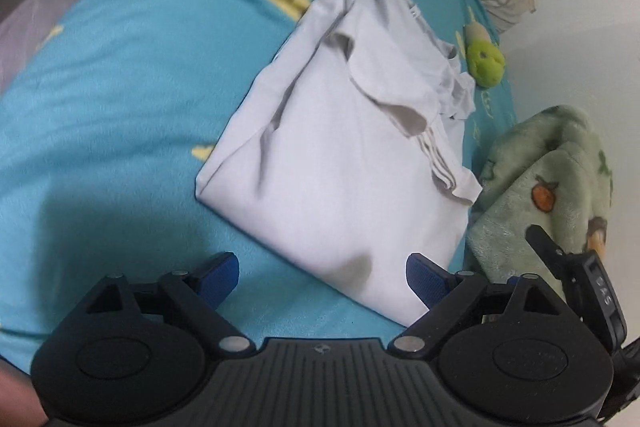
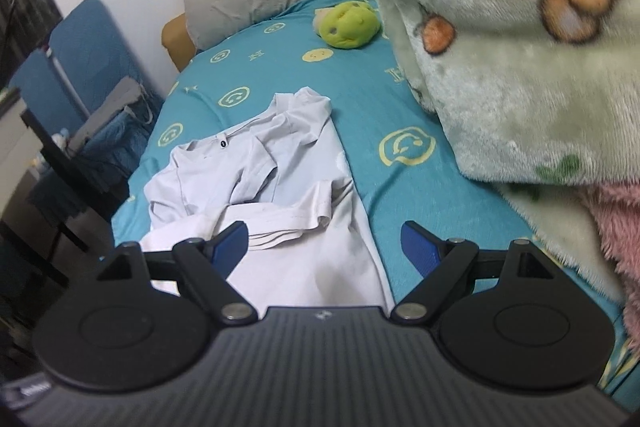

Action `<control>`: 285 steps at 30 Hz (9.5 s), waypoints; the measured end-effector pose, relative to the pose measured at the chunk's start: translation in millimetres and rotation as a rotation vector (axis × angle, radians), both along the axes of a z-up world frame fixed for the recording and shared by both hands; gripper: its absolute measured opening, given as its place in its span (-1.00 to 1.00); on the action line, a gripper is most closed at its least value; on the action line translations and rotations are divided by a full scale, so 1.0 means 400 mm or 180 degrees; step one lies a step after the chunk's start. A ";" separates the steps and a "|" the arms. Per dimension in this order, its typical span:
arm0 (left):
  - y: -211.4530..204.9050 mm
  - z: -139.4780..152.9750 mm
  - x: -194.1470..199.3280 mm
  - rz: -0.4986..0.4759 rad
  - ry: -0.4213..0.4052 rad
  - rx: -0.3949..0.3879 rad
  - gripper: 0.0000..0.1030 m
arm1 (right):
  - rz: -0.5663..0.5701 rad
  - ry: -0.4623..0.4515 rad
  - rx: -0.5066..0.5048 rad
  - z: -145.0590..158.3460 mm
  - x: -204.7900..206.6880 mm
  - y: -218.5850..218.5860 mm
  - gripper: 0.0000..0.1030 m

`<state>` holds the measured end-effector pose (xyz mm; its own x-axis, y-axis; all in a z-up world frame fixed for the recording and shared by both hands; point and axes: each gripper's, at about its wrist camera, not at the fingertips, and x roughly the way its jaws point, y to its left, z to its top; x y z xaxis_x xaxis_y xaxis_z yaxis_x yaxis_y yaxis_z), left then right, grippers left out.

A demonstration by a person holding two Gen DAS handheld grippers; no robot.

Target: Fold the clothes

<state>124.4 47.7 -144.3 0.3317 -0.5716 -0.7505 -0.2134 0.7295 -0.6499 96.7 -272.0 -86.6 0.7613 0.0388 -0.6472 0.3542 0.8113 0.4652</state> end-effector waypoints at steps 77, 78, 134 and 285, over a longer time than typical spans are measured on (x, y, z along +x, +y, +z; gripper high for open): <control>0.011 0.457 -0.274 0.0739 -0.1842 -0.0022 -0.93 | -0.0043 -0.0713 0.1155 0.203 -0.173 -0.032 -0.76; 0.011 0.472 -0.305 0.0734 -0.1849 0.0016 -0.93 | -0.0026 -0.0713 0.1145 0.211 -0.202 -0.027 -0.76; -0.121 0.185 0.089 0.0061 -0.2218 0.1704 0.83 | 0.0571 -0.0347 0.0951 -0.040 0.186 0.023 0.70; -0.125 0.494 -0.018 0.0377 -0.1285 -0.1217 -0.76 | -0.0380 -0.0743 0.1959 0.281 -0.079 -0.227 -0.57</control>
<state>117.0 -2.1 53.2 0.6278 -0.7191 -0.2979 0.0408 0.4126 -0.9100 65.0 -362.9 25.7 0.9007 0.2551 -0.3516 0.2589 0.3349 0.9060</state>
